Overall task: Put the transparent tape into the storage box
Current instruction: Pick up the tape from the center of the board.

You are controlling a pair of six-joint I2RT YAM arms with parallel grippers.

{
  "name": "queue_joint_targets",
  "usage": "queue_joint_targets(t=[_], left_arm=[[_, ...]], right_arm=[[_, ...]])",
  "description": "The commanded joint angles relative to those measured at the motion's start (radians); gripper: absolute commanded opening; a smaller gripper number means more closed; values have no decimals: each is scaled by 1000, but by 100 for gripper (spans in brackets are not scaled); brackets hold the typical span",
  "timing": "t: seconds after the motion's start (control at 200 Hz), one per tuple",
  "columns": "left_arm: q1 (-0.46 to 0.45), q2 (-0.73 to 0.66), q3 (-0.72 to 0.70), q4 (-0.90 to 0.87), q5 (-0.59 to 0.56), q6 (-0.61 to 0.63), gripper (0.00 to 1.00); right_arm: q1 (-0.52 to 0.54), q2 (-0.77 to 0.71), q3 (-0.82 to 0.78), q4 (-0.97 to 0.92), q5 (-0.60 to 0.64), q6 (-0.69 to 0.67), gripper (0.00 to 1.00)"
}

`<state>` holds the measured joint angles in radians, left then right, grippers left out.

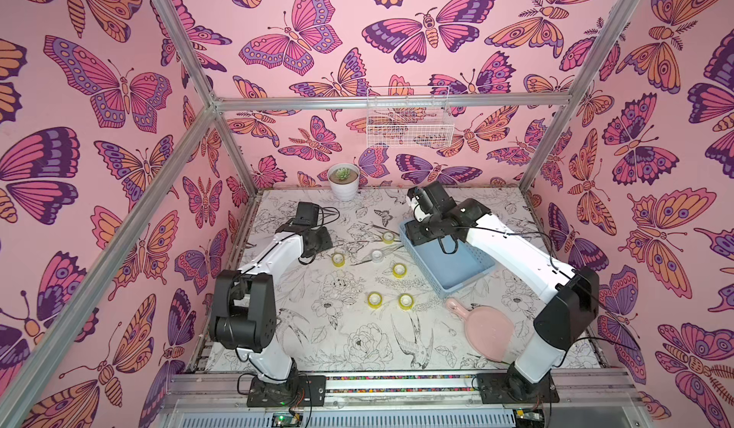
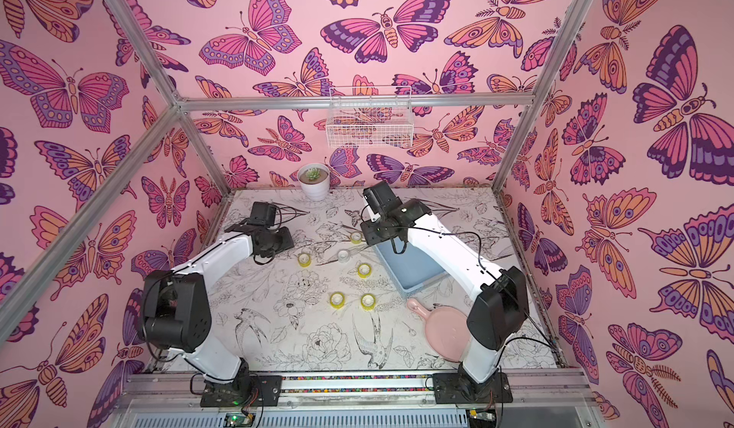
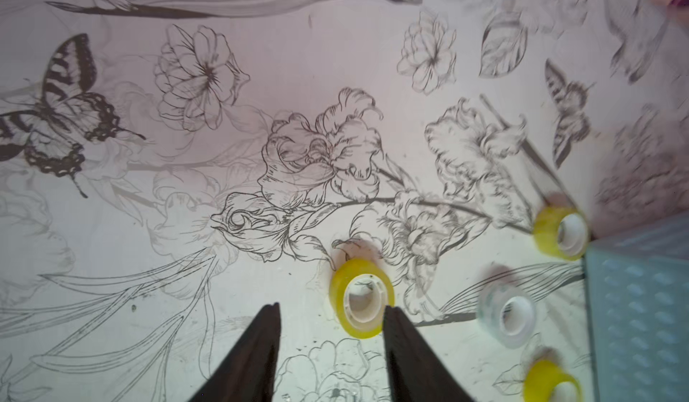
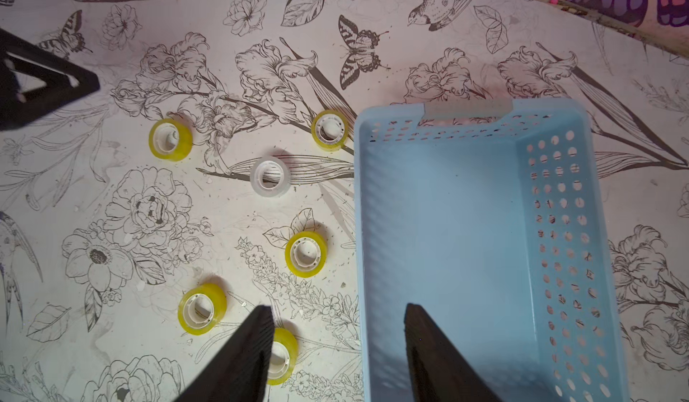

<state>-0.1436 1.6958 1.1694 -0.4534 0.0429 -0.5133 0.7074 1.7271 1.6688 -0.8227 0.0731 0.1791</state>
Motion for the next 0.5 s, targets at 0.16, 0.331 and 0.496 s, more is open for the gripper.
queue_joint_targets(t=[0.16,0.331,0.496], left_arm=[[-2,71,-11,-49,33,-8,38],[-15,106,-1,-43,44,-5,39],[-47,137,12,-33,36,-7,39]], right_arm=[[-8,0,-10,22,-28,12,62],[-14,-5,-24,27,-30,16,62],[-20,-7,-32,32,-34,18,62]])
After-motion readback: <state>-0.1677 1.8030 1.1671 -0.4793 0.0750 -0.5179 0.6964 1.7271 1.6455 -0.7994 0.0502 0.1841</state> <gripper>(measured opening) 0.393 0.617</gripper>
